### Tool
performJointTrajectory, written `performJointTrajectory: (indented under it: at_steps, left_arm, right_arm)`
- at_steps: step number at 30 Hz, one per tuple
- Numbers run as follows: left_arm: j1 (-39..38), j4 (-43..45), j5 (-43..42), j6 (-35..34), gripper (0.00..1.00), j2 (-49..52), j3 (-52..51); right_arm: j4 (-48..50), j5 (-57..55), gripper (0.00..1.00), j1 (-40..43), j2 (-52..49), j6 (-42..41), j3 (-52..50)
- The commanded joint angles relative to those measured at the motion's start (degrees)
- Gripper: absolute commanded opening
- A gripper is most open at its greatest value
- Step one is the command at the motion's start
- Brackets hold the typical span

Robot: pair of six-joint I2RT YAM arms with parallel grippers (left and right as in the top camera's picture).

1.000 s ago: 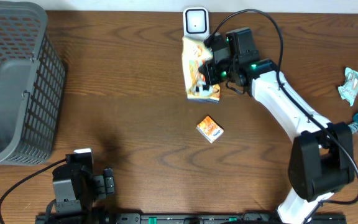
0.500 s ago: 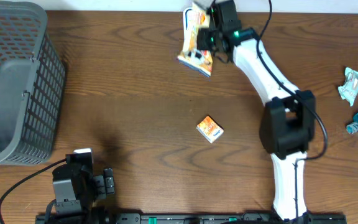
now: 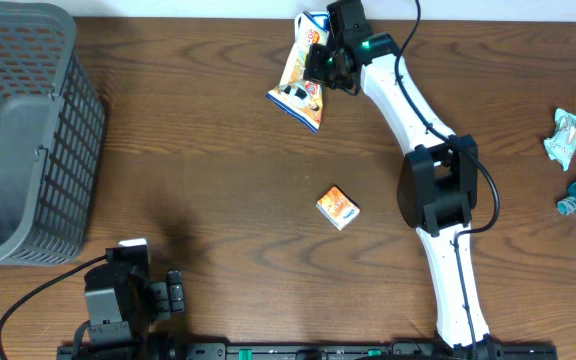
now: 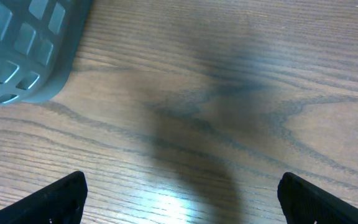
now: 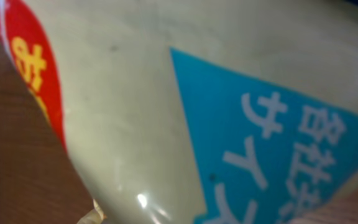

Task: Scan the item barcode
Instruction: 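Carry the snack bag to the right edge and release it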

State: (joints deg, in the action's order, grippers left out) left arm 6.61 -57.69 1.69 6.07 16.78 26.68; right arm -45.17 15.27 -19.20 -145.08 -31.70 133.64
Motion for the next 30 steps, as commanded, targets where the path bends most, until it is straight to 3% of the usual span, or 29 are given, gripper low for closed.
performJointTrajectory:
  at_steps: [1,9,16,23,29,30]
  left_arm:
    - [-0.17,-0.13,0.28,0.52,0.98,-0.04,0.00]
    - [-0.17,-0.13,0.28,0.52,0.98,-0.04,0.00]
    - [-0.17,-0.11,0.28,0.52,0.98,-0.04,0.00]
    - [-0.17,-0.13,0.28,0.52,0.98,-0.04,0.00]
    - [-0.17,-0.11,0.28,0.52,0.98,-0.04,0.00]
    - [-0.17,-0.13,0.28,0.52,0.98,-0.04,0.00]
  right_arm:
    - [-2.36,3.06,0.02,0.20,0.33,-1.49,4.28]
    - [-19.19,3.54,0.01,4.00,0.44,9.42,12.79]
    - [-33.77,-1.90,0.01,13.88,0.42,21.42,15.23]
    - [-37.20,-24.94,0.01,26.23,0.42,21.51,13.64]
    - [-37.94,-27.36,0.01,35.67,0.42,21.53,13.25]
    - [-38.34,-27.36,0.06,37.48,0.42,21.53,13.25]
